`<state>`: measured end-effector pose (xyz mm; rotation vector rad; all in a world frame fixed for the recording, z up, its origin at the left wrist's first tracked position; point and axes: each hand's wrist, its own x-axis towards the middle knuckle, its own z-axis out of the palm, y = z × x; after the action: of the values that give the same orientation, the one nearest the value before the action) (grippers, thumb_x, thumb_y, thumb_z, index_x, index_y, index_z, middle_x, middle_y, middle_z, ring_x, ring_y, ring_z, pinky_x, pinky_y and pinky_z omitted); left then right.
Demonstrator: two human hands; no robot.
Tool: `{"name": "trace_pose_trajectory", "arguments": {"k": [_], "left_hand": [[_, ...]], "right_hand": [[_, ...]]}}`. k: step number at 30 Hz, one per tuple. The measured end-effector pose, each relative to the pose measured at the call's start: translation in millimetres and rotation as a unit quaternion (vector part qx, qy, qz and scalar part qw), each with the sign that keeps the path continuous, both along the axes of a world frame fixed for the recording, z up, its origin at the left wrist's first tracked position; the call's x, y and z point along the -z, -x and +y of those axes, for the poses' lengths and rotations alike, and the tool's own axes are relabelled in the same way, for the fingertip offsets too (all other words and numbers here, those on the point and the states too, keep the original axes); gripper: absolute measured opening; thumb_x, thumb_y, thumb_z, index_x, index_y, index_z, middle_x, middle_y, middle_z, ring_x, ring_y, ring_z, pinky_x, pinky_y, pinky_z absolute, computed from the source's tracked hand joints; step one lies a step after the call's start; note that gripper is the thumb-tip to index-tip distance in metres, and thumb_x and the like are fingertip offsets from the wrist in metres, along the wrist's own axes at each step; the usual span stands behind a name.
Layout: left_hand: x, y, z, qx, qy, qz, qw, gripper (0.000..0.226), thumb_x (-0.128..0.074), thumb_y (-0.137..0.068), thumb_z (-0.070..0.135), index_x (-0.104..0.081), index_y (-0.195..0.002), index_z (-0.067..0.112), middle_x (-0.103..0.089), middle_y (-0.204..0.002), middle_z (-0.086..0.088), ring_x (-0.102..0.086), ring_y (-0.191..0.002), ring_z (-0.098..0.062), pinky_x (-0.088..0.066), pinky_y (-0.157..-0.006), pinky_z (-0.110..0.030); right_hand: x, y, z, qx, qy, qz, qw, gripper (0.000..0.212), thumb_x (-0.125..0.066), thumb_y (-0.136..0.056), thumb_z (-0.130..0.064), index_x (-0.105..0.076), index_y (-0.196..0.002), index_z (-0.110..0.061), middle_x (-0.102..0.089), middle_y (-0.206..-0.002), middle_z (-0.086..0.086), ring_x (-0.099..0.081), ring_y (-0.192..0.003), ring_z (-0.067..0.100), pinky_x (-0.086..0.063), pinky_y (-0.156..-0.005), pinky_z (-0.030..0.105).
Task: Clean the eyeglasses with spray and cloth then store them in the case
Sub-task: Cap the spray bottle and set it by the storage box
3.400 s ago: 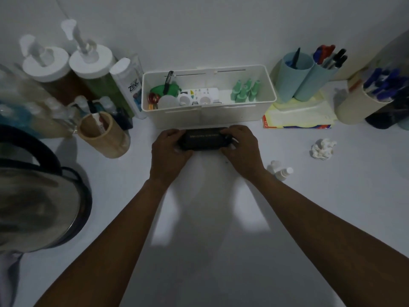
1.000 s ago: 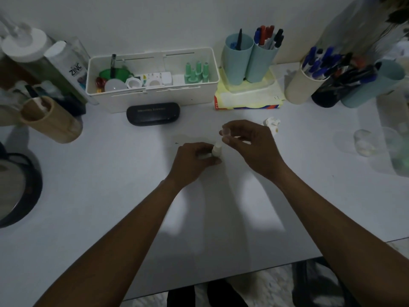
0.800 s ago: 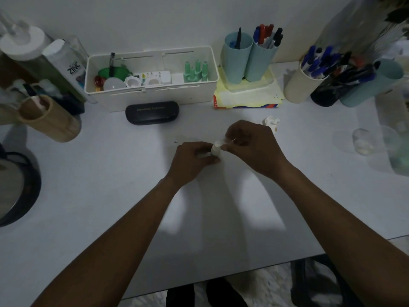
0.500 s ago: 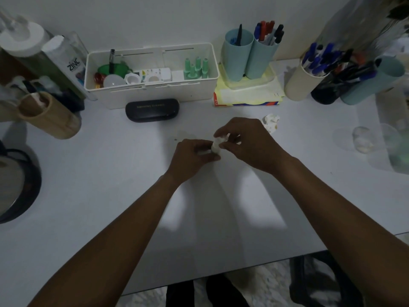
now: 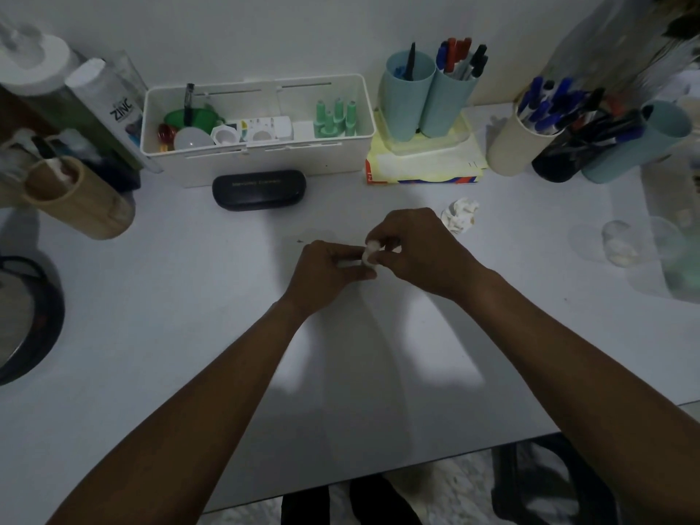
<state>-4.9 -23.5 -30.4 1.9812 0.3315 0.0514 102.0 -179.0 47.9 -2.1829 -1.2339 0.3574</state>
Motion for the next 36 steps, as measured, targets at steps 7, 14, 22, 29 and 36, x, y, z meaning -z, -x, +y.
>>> {"name": "trace_pose_trajectory", "arguments": {"k": [7,14,22,29,36], "left_hand": [[-3,8,0,-0.007,0.059,-0.043,0.997,0.038,-0.085,-0.074,0.017,-0.075,-0.111,0.024,-0.076,-0.105,0.012,-0.071,-0.098,0.0,-0.055,-0.091,-0.023],[-4,1,45,-0.171,-0.144,-0.108,0.969,0.031,-0.077,-0.083,0.021,-0.074,-0.114,0.015,-0.074,-0.115,-0.003,-0.068,-0.107,-0.016,-0.052,-0.098,-0.036],[-6,-27,109,-0.188,-0.36,-0.059,0.912,0.031,-0.068,-0.079,0.031,-0.077,-0.108,0.024,-0.074,-0.114,0.005,-0.065,-0.105,-0.022,-0.053,-0.084,-0.039],[9,-24,119,-0.162,-0.397,-0.052,0.902,0.028,-0.064,-0.086,0.032,-0.076,-0.111,0.023,-0.071,-0.122,0.004,-0.059,-0.112,-0.025,-0.049,-0.088,-0.043],[7,-22,118,-0.165,-0.386,-0.063,0.905,0.027,-0.067,-0.086,0.03,-0.076,-0.111,0.021,-0.071,-0.121,0.002,-0.059,-0.113,-0.026,-0.049,-0.089,-0.045]], "right_hand": [[33,15,-10,0.083,-0.068,0.092,0.99,0.016,-0.074,-0.088,-0.027,-0.077,-0.098,-0.015,-0.076,-0.089,-0.003,-0.072,-0.08,0.009,-0.06,-0.073,0.038],[33,1,44,0.193,-0.169,0.084,0.963,0.018,-0.069,-0.093,-0.029,-0.077,-0.086,-0.015,-0.075,-0.078,-0.004,-0.072,-0.073,0.008,-0.061,-0.068,0.032],[56,-29,123,0.238,-0.177,0.025,0.955,0.041,-0.056,-0.097,-0.047,-0.073,-0.074,-0.018,-0.071,-0.067,-0.005,-0.068,-0.064,0.009,-0.056,-0.063,0.038],[69,-43,139,0.247,-0.176,0.027,0.953,0.037,-0.057,-0.095,-0.047,-0.075,-0.08,-0.018,-0.073,-0.073,-0.005,-0.069,-0.068,0.01,-0.057,-0.067,0.039],[73,-41,140,0.251,-0.172,0.028,0.952,0.027,-0.063,-0.092,-0.038,-0.076,-0.093,-0.015,-0.075,-0.082,-0.001,-0.07,-0.074,0.011,-0.059,-0.069,0.037]]}}
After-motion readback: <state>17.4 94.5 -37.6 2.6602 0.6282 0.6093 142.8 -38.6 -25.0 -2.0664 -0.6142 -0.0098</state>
